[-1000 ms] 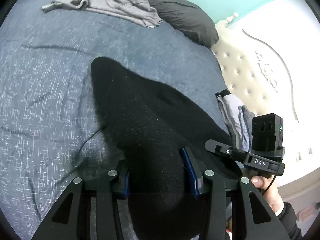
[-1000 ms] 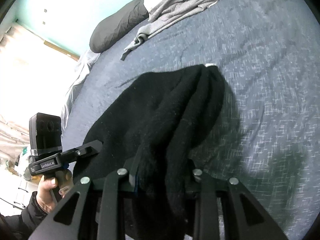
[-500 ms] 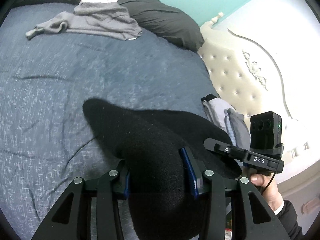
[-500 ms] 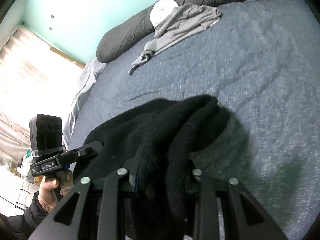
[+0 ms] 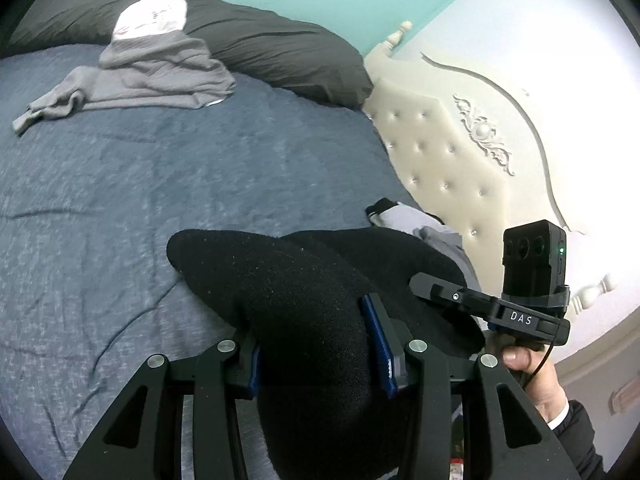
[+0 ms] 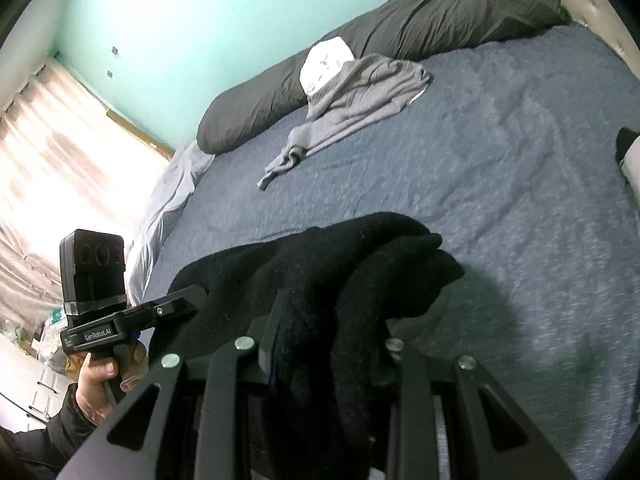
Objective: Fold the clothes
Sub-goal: 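Lift the sweater end with both grippers and roll it over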
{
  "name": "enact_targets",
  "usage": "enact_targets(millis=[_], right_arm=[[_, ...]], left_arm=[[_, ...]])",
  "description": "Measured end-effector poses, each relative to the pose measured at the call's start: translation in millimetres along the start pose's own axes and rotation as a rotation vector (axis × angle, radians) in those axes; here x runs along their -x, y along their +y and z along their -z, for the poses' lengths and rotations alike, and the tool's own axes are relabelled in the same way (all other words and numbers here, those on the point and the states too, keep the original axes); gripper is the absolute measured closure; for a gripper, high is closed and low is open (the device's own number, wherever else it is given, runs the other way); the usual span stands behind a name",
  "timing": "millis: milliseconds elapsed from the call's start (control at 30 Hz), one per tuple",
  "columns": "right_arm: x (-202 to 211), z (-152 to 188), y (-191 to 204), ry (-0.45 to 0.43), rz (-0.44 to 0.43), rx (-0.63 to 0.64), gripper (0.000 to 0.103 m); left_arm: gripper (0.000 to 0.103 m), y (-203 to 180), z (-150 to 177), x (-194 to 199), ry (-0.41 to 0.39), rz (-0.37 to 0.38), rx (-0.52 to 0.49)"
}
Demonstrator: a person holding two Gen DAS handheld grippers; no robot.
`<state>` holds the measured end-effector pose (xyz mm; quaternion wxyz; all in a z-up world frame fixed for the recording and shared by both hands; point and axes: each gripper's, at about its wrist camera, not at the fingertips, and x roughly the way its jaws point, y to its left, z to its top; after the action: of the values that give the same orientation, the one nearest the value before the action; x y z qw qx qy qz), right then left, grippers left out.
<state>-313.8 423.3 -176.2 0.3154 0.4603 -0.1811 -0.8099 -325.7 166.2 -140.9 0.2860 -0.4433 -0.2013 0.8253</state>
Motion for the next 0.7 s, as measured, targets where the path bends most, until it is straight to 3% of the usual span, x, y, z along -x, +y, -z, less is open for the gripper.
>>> enact_targets(millis=[700], right_arm=[[133,-51,-62,-0.139,0.071,-0.007,0.076]], left_arm=[[0.057,-142,-58,-65,-0.004,0.064,-0.114]])
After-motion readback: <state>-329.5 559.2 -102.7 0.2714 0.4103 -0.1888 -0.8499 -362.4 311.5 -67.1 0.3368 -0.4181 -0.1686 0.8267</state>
